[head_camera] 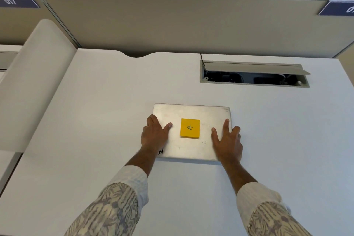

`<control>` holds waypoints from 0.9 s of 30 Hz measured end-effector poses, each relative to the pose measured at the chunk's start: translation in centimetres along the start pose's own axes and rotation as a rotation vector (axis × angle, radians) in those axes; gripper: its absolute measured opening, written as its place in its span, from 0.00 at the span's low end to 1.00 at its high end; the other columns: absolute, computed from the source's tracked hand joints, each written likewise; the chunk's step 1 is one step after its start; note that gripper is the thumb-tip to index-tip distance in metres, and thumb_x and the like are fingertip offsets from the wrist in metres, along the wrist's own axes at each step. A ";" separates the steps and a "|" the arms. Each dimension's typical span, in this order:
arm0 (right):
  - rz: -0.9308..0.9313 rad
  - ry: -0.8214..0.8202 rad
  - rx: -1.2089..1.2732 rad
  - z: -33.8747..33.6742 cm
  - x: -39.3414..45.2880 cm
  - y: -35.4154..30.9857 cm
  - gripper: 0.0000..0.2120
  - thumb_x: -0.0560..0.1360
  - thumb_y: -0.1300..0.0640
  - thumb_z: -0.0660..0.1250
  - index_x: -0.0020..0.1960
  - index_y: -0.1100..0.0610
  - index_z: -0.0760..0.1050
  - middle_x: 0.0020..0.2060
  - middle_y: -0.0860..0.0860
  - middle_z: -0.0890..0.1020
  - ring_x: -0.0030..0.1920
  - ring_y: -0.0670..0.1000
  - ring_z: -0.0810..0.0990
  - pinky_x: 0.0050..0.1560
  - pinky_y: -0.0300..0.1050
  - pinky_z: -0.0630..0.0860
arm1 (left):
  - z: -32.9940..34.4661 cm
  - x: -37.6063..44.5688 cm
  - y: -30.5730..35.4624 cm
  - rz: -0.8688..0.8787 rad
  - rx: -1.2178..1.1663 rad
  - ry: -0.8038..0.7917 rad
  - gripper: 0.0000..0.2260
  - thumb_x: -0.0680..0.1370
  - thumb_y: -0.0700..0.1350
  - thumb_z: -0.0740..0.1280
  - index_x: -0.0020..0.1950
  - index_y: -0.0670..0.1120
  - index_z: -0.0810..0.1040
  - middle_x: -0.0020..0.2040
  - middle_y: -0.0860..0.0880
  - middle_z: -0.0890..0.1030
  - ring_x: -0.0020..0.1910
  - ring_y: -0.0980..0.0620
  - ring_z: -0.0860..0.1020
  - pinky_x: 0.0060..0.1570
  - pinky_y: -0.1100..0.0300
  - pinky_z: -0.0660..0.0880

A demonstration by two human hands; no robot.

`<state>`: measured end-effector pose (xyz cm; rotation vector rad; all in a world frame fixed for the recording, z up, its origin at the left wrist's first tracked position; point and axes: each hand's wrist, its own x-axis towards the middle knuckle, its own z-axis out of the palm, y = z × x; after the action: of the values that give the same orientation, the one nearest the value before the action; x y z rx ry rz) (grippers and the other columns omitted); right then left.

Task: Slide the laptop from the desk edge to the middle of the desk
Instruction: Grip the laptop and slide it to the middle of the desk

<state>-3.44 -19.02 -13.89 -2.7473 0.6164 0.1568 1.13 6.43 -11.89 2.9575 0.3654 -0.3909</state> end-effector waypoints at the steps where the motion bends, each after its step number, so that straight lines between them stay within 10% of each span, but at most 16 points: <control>1: -0.001 -0.004 -0.003 0.0 0.0 0.0 0.36 0.80 0.33 0.50 0.80 0.52 0.54 0.61 0.59 0.66 0.57 0.60 0.75 0.46 0.55 0.79 | 0.0 -0.1 0.0 -0.003 0.015 0.001 0.40 0.79 0.69 0.53 0.74 0.36 0.58 0.64 0.43 0.70 0.51 0.40 0.80 0.41 0.50 0.76; 27: -0.062 -0.035 -0.112 -0.7 0.0 0.0 0.35 0.81 0.34 0.48 0.80 0.54 0.53 0.61 0.58 0.68 0.56 0.58 0.76 0.44 0.53 0.81 | 0.0 -0.5 0.5 -0.036 0.010 0.025 0.39 0.79 0.70 0.53 0.73 0.37 0.61 0.61 0.44 0.74 0.54 0.45 0.78 0.37 0.53 0.77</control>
<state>-3.36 -19.27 -13.21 -2.8609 0.5274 0.2315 0.75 5.85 -11.74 2.9721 0.4215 -0.3618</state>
